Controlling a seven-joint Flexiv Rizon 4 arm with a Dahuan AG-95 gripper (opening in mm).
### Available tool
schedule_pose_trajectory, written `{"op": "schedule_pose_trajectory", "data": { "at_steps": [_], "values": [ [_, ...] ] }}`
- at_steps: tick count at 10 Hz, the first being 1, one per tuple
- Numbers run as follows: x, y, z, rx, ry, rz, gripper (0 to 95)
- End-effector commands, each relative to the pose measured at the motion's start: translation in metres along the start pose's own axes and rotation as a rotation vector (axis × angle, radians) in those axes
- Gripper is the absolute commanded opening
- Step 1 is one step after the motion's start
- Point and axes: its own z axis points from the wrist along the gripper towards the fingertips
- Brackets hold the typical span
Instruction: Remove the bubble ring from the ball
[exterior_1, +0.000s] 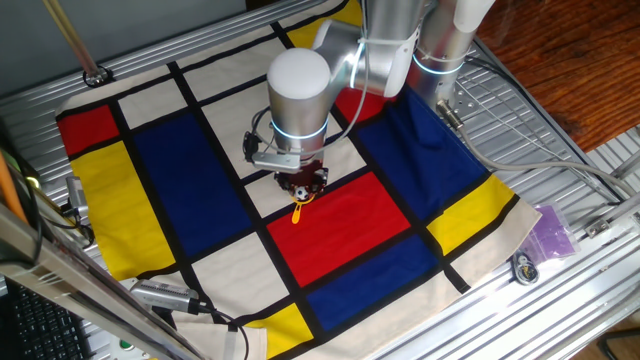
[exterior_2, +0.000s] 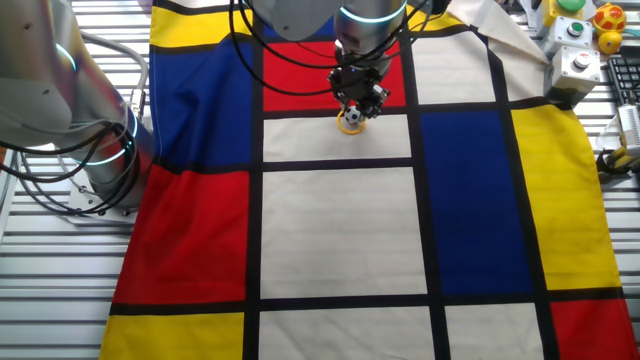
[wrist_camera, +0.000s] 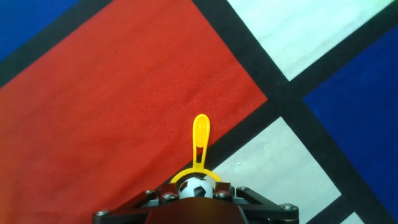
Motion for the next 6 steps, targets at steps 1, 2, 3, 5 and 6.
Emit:
{"op": "schedule_pose_trajectory", "data": {
  "at_steps": [1,2,3,5,6],
  "values": [
    [0.000,-0.007,-0.009,-0.011,0.006,-0.007,0.0],
    [0.001,-0.015,-0.017,-0.012,0.014,-0.015,0.0],
    [0.003,-0.019,-0.022,-0.008,0.020,-0.018,0.0],
    [0.009,-0.027,-0.025,-0.006,0.023,-0.024,0.0],
    [0.011,-0.029,-0.024,-0.007,0.023,-0.030,0.0]
  ]
}}
